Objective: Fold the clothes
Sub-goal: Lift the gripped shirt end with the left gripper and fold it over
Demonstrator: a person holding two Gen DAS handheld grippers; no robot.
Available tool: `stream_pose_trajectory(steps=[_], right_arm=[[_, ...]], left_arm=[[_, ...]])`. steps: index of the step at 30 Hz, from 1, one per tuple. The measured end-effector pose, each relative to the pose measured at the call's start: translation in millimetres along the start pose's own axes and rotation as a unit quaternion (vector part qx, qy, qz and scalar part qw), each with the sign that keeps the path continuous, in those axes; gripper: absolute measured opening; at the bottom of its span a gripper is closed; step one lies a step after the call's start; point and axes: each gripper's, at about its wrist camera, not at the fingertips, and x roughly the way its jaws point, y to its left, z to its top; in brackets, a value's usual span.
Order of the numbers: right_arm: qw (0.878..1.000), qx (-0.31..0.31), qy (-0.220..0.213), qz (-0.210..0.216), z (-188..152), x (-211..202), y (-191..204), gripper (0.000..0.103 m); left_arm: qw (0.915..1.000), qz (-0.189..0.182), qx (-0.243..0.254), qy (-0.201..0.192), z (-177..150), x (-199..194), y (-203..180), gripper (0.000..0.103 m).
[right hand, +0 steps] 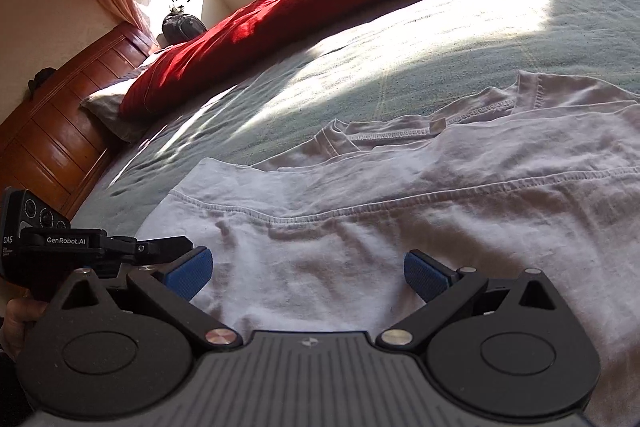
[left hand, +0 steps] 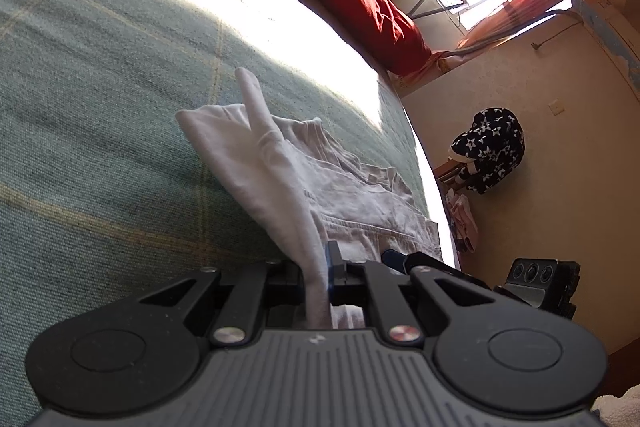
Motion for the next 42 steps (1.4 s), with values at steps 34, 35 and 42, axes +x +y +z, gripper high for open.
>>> stream_pose_trajectory(steps=[34, 35, 42], right_arm=[[0.990, -0.138, -0.028, -0.016, -51, -113, -10, 0.103], [0.991, -0.132, -0.032, -0.015, -52, -118, -13, 0.103], [0.991, -0.118, -0.060, -0.012, -55, -149, -33, 0.103]], left_arm=[[0.9980, -0.014, 0.058, -0.019, 2, 6, -112, 0.008], [0.9979, -0.016, 0.060, -0.018, 2, 9, -118, 0.008], [0.9970, -0.031, 0.070, -0.006, 1, 37, -160, 0.008]])
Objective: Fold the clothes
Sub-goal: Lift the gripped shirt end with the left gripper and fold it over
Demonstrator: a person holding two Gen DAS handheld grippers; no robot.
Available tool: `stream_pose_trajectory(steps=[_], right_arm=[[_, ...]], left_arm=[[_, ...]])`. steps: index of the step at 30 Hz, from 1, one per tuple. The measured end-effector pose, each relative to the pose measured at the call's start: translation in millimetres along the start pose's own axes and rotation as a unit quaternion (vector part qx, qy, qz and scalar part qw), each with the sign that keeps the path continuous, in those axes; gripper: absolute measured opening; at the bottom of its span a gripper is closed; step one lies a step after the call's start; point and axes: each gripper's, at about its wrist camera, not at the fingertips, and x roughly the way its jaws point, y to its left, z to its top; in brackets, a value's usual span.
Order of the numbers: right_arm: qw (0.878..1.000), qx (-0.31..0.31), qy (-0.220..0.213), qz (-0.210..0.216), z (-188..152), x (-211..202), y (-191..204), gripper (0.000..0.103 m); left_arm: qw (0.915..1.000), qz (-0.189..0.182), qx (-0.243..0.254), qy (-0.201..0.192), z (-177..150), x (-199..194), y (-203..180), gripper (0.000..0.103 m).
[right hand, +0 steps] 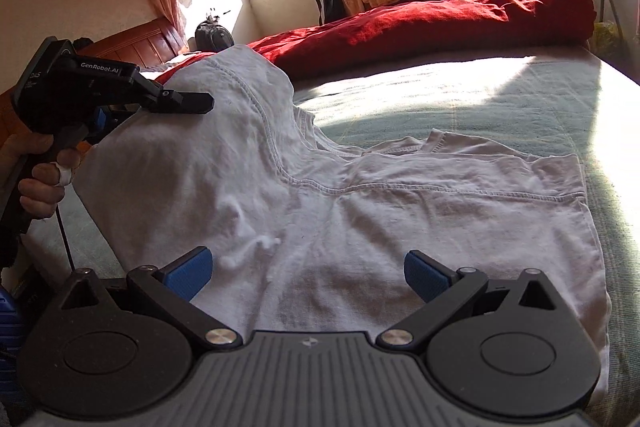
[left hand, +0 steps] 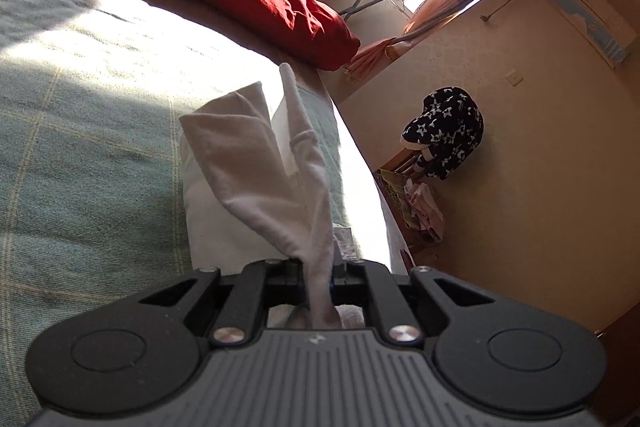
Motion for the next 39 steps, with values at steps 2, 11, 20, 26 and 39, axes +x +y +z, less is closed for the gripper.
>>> stream_pose_trajectory(steps=[2, 11, 20, 26, 39], right_arm=[[1.000, 0.004, -0.008, -0.004, -1, -9, -6, 0.103], [0.998, 0.040, -0.033, -0.023, -14, -44, -37, 0.103], [0.996, 0.051, -0.055, -0.047, -18, -77, -58, 0.103], [0.993, 0.063, -0.072, -0.068, -21, -99, -74, 0.103], [0.988, 0.094, -0.083, -0.091, -32, -117, -99, 0.103]], left_arm=[[1.0000, -0.004, 0.001, 0.003, 1, 9, -9, 0.008], [0.9991, -0.031, 0.015, 0.025, 4, 62, -50, 0.008], [0.9964, -0.034, 0.016, 0.076, -2, 132, -72, 0.008], [0.9941, -0.029, 0.020, 0.103, -10, 169, -81, 0.008], [0.9879, 0.018, 0.020, 0.153, -31, 233, -88, 0.009]])
